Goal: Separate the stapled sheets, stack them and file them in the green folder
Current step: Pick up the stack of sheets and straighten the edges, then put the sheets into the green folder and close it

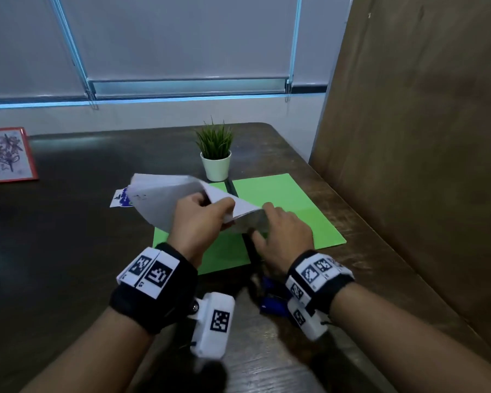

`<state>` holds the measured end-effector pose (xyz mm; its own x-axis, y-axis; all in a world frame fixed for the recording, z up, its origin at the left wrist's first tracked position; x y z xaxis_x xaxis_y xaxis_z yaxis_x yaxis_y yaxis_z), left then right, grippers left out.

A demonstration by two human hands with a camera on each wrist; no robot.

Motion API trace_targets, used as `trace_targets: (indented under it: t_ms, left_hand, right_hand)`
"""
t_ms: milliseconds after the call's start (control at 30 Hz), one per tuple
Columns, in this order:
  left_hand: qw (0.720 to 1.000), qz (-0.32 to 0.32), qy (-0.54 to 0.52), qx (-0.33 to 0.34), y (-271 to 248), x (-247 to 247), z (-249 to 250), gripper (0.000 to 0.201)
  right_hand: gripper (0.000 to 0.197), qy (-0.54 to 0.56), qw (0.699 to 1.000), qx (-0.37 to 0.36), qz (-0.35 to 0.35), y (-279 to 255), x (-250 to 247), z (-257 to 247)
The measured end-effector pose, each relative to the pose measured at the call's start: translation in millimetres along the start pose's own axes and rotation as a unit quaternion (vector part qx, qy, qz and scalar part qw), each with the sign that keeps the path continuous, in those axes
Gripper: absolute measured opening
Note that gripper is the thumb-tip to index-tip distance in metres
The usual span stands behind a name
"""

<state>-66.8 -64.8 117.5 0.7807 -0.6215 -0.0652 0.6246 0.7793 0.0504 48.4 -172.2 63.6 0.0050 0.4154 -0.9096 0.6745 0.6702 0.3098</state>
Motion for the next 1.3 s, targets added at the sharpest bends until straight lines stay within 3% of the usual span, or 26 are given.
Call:
trace_targets:
  t_ms: [67,133,267,367,433,533,600,700,767,833,900,1000,1067,1200,1300]
  left_hand:
    - [1.0,0.009,0.001,0.029,5,-3,9,0.019]
    - [0.998,0.002,-0.017,0.063,9,-6,13,0.017]
    - [0.986,-0.135,0.076,0.065,11,0,-7,0.09]
    - [0.951,-0.225,0.2,0.066,4,15,-31,0.117]
    - [0.956,-0.195,0.204,0.083,5,26,-37,0.103]
    - [0.961,0.005,0.248,0.119,17,33,-32,0.037]
    - [0.958,0.07,0.246,0.13,26,33,-30,0.018]
    - [0.975,0.042,0.194,0.098,36,33,-34,0.023]
    - [0.979,0.033,0.181,0.084,43,34,-40,0.024]
    - [0.986,0.033,0.148,0.07,49,34,-42,0.023]
    - [0.994,0.0,0.099,0.05,58,35,-36,0.023]
    - [0.996,-0.07,0.028,0.037,76,37,-16,0.019]
    - [0.995,-0.096,-0.026,0.012,93,36,-5,0.016]
    - [0.989,-0.119,-0.08,-0.033,148,47,-6,0.015]
    - [0.986,-0.11,-0.11,-0.066,191,65,-26,0.021]
  right_hand:
    - [0.026,-0.033,0.999,-0.028,-0.01,17,-12,-5]
    - [0.03,-0.061,0.996,-0.06,-0.032,28,-21,-10]
    - [0.038,0.046,0.998,-0.037,-0.014,40,-35,-18]
    - [0.05,0.143,0.989,-0.025,-0.013,48,-45,-27]
    - [0.048,0.173,0.984,-0.05,0.002,49,-50,-37]
    - [0.048,0.17,0.979,-0.114,0.019,39,-54,-53]
    - [0.051,0.187,0.972,-0.144,0.001,36,-55,-55]
    - [0.045,0.29,0.948,-0.128,-0.023,41,-53,-40]
    - [0.033,0.291,0.951,-0.099,0.006,50,-48,-19]
    - [0.047,0.24,0.97,-0.027,0.017,65,-39,14]
    - [0.075,0.255,0.964,0.08,0.018,79,-33,50]
    - [0.094,0.418,0.883,0.213,-0.03,108,-21,100]
    - [0.091,0.502,0.832,0.231,-0.056,123,-22,117]
    - [0.03,0.616,0.748,0.214,-0.124,165,-30,137]
    - [0.024,0.615,0.736,0.237,-0.157,196,-22,150]
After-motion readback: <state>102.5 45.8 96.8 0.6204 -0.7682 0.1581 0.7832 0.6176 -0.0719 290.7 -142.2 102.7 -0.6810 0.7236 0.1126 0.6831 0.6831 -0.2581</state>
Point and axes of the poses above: each hand's wrist, its own y-axis towards the middle knuckle, its own x-axis out of the palm, z = x × y, the point moved 2 cm from there along y, towards the middle knuckle, and after that the axes turned 5 degrees about y, right-handed, at the moved point
